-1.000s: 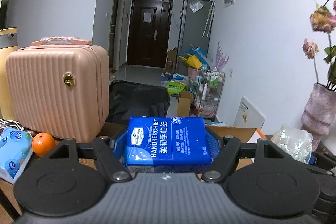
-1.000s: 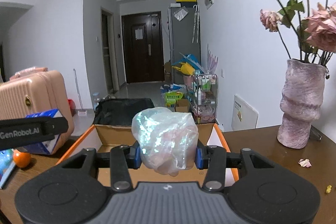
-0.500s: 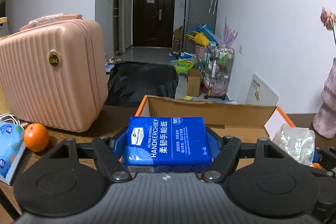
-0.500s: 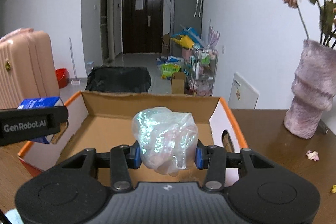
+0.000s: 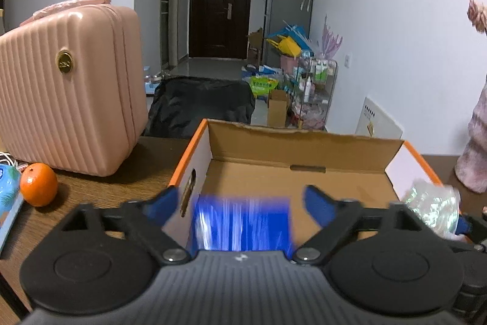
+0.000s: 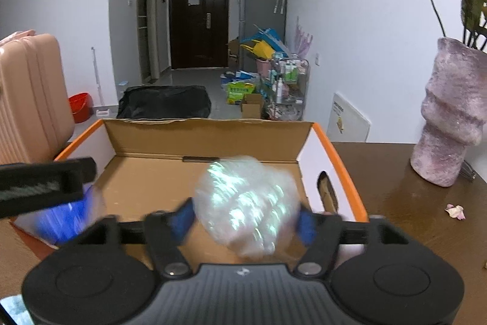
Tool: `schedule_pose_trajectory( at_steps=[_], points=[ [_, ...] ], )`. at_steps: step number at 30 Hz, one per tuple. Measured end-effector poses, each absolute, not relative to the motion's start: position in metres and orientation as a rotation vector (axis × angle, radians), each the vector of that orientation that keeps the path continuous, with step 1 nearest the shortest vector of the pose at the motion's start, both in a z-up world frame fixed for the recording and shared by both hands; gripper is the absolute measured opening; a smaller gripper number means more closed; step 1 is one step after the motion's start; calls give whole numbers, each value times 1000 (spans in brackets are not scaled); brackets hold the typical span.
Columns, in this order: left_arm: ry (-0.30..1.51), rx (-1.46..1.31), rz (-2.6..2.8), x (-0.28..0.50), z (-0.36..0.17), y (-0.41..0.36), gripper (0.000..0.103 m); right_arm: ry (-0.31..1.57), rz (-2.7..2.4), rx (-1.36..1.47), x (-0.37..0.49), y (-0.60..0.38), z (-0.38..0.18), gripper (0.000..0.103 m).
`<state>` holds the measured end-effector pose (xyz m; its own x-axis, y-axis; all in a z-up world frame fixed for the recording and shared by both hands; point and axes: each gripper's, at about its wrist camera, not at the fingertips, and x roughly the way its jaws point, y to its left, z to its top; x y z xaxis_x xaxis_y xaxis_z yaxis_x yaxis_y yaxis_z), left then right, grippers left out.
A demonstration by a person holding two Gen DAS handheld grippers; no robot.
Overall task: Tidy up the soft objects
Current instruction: 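Open both tools to drop the tissue pack and bag into the box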
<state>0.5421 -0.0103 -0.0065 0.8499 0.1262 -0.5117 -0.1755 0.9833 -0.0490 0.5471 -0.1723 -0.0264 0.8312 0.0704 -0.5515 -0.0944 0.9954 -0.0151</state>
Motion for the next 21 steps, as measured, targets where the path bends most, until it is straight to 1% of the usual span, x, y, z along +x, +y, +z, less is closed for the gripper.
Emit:
schedule_pose_trajectory(
  at_steps=[1,5,12,21],
  points=[
    [517,-91,165,540,-5,-11,103,579,77,-42,547,-173,-26,90],
    [499,-104,145,535,-1,-12,103,580,54,-36,547,-179,-24,100],
    [487,-117,164,529,6,-11,103,564,46,-30,541,-180,-19,103],
    [477,-133,161,505,14,-7,103,524,51,-28,517,-183,-10,103]
  ],
)
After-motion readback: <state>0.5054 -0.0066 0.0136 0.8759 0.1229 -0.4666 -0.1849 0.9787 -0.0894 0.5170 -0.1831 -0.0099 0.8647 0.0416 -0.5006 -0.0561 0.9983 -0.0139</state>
